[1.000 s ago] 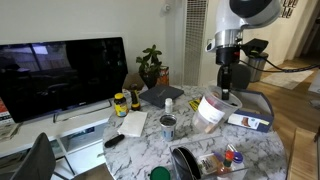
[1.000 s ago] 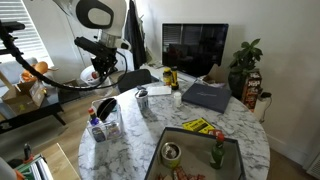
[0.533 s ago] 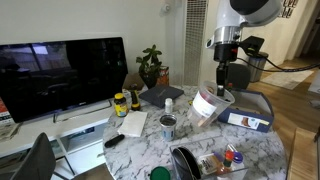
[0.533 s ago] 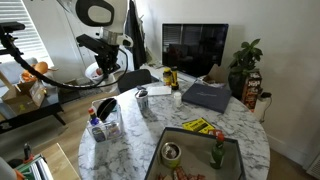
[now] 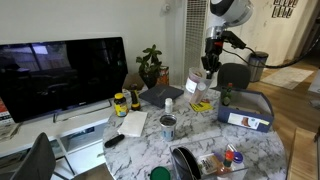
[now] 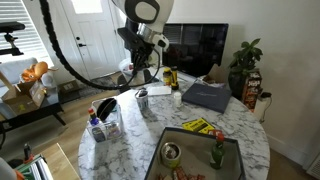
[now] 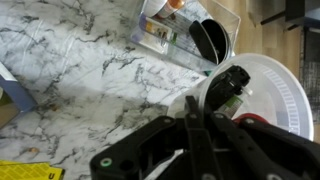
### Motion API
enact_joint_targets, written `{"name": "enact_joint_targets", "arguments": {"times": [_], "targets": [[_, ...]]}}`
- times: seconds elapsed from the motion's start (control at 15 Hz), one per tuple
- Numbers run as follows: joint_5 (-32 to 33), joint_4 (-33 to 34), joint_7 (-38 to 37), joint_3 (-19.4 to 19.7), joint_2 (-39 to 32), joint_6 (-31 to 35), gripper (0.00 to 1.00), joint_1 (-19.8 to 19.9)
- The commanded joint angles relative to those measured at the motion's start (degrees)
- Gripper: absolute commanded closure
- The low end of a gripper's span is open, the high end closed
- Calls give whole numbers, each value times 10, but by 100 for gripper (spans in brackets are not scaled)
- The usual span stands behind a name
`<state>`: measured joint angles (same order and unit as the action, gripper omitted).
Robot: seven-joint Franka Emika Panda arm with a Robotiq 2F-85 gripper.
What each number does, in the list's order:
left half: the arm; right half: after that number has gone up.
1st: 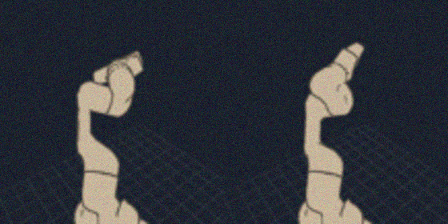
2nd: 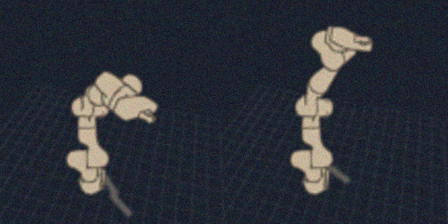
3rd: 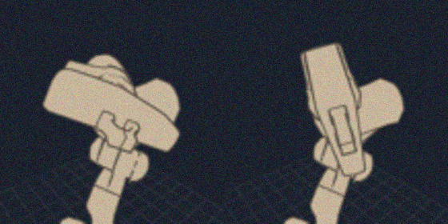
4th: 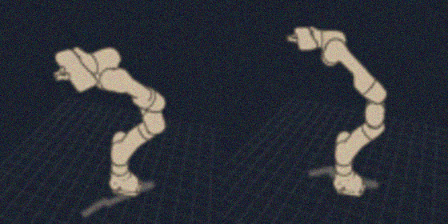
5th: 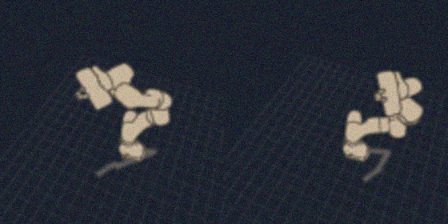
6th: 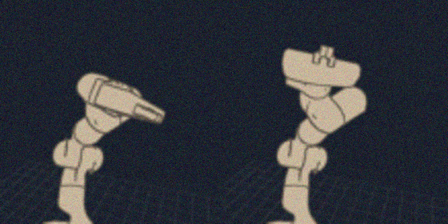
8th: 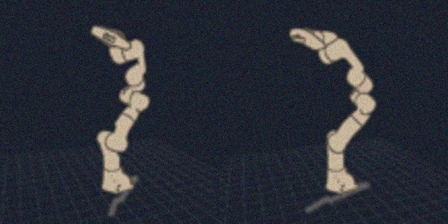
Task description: Move the container forward
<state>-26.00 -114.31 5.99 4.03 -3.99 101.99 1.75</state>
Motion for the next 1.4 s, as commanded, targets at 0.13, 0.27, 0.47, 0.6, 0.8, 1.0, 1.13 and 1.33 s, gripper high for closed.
{"name": "enact_joint_targets", "arguments": {"times": [0.13, 0.27, 0.47, 0.6, 0.8, 1.0, 1.13, 1.33], "targets": [[-4, 50, -48, 6, -66, -3, 95, 32], [-13, 73, -62, 6, -102, -6, 95, 39], [-15, 87, -72, 4, -117, -10, 99, 39], [-37, 129, -146, 8, -153, -5, 99, 38], [-60, 191, -205, 5, -197, -33, 99, 45], [-71, 244, -259, 0, -239, -36, 99, 44], [-69, 273, -295, -5, -266, -27, 99, 35], [-67, 326, -349, -16, -311, -25, 99, 26]]}}
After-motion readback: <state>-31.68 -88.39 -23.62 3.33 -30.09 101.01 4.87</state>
